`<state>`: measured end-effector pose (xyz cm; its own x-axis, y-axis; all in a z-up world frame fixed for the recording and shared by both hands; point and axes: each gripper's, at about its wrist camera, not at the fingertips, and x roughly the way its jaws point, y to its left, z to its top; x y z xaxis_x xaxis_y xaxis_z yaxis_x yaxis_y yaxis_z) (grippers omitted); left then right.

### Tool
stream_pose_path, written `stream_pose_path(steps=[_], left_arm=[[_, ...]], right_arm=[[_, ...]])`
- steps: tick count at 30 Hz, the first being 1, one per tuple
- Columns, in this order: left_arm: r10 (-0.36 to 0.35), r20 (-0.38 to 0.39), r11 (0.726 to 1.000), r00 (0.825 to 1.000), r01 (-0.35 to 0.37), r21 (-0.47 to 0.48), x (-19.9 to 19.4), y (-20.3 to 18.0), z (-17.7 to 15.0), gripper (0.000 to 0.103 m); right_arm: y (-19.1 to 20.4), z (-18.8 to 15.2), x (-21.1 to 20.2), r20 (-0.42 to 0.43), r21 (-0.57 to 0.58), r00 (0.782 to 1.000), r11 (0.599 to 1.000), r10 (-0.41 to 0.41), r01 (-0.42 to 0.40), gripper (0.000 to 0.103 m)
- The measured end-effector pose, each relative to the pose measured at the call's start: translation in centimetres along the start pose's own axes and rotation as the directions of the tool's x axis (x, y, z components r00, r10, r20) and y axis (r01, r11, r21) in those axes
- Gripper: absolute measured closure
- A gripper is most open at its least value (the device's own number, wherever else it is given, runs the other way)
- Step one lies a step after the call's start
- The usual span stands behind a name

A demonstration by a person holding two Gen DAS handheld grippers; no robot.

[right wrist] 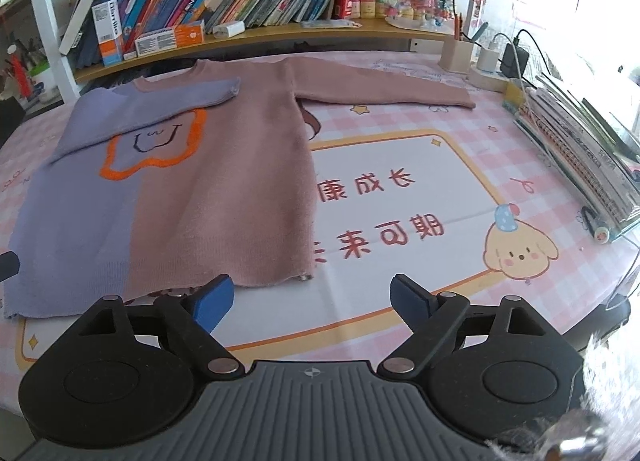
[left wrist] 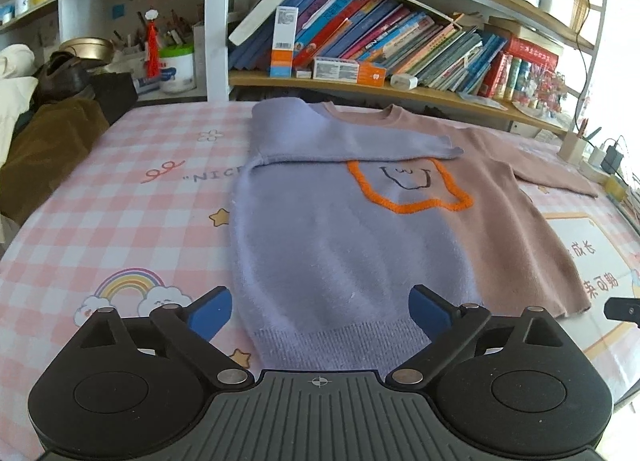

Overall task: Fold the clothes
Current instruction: 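Move the right tool toward the pink sleeve cuff, then grasp the pink sleeve cuff with the right tool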

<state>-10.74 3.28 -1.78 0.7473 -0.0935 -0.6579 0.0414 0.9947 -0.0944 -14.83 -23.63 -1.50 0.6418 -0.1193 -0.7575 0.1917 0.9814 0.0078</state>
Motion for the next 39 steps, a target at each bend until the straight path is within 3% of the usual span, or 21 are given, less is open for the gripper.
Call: stream_pose_path(steps=[12,21,30,33,35,39], left_arm=[[0.078,0.003,0.997,0.997,-0.078,-0.009,2.0,-5.5,1.7,0.006],[0.185,0.005,0.983,0.983,-0.185,-0.001,4.3,-14.4,3.2,0.005],[0.261,-0.077,0.965,0.962,-0.259,0.033,5.0,-19.8,2.4,0.005],[0.300,-0.116,0.954,0.947,-0.299,0.026,5.1,-19.9,1.9,0.005],[0.324,-0.137,0.946,0.936,-0.325,0.018,5.0,-19.9,1.7,0.005],[0.364,-0.162,0.929,0.917,-0.369,0.001,4.8,-19.7,1.6,0.005]], right_arm=[[-4.9,2.2,3.0,0.000,0.003,0.999,0.999,0.054,-0.054,0.018],[-14.5,8.3,8.3,0.038,0.089,0.991,0.987,0.129,-0.132,0.017],[-22.1,13.1,14.6,0.062,0.105,0.979,0.974,0.195,-0.201,0.017],[-24.2,15.1,17.0,0.086,0.136,0.978,0.971,0.189,-0.199,0.022],[-25.4,16.3,18.6,0.084,0.166,0.980,0.967,0.181,-0.193,0.035],[-27.5,17.8,21.4,0.055,0.244,0.982,0.952,0.179,-0.187,0.044]])
